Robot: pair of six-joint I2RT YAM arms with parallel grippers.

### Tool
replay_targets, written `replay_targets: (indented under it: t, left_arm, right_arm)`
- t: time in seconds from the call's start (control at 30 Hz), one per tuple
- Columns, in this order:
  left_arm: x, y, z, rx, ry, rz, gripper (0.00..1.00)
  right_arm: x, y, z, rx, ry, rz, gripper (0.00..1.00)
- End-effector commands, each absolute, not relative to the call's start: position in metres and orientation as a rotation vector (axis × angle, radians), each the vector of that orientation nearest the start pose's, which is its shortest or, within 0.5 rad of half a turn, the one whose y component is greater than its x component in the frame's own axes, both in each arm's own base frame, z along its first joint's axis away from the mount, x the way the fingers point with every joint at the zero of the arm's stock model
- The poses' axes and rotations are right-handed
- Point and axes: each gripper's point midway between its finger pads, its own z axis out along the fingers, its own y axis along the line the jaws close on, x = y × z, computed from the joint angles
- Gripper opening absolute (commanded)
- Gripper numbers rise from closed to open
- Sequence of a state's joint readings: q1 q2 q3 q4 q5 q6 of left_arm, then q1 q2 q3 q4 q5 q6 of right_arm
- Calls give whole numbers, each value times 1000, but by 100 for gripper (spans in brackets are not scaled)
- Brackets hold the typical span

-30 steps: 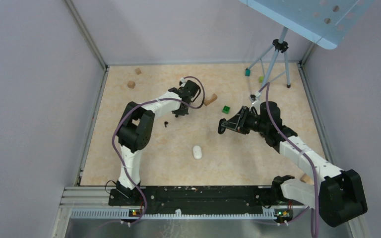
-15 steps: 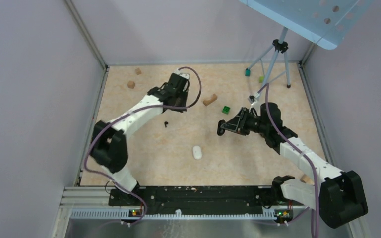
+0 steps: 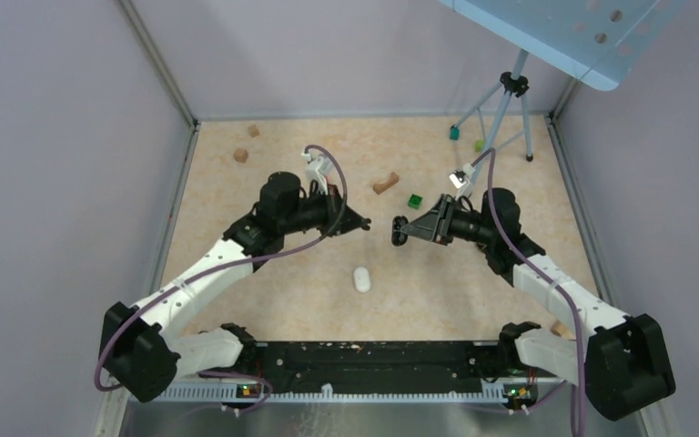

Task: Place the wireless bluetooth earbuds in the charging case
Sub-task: Insert the left earbud into the left side groove of the charging case.

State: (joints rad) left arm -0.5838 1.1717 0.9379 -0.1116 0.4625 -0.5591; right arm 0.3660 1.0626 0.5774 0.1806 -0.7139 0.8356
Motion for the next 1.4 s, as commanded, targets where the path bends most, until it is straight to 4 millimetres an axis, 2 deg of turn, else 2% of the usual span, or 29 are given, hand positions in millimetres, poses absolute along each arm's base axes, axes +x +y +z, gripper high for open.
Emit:
replay_targets:
  t: [0.0,0.17,0.3,0.5,0.6,0.97,1.13,1.37]
  left_arm:
    - [231,-303,286,354,1868,-1409,0]
    - [232,-309,289,253,1854,-1494,0]
    - [239,-308,290,198,1840,-1488,0]
    - [248,-308,277,111,1877,-1478,0]
    - [249,-309,277,105,1875,-1476,0]
    - [258,-316,252,100,1996,-1395,0]
    - [256,-321,253,123,2001,-1414,0]
    - [256,-323,245,159,2065,-1366,0]
  right_arm:
    - [236,247,221,-116,1960,1516,0]
    - [236,254,223,-133,1961,1532,0]
    - [236,257,223,-135,1960,1532,0]
    - [235,258,224,-136,1961,1535,0]
    - [234,259,224,-136,1961,1533,0]
    - [229,268,229,-176,1961,1584,0]
    - [228,270,228,-187,1964,1591,0]
    - [228,270,229,-183,1959,1589,0]
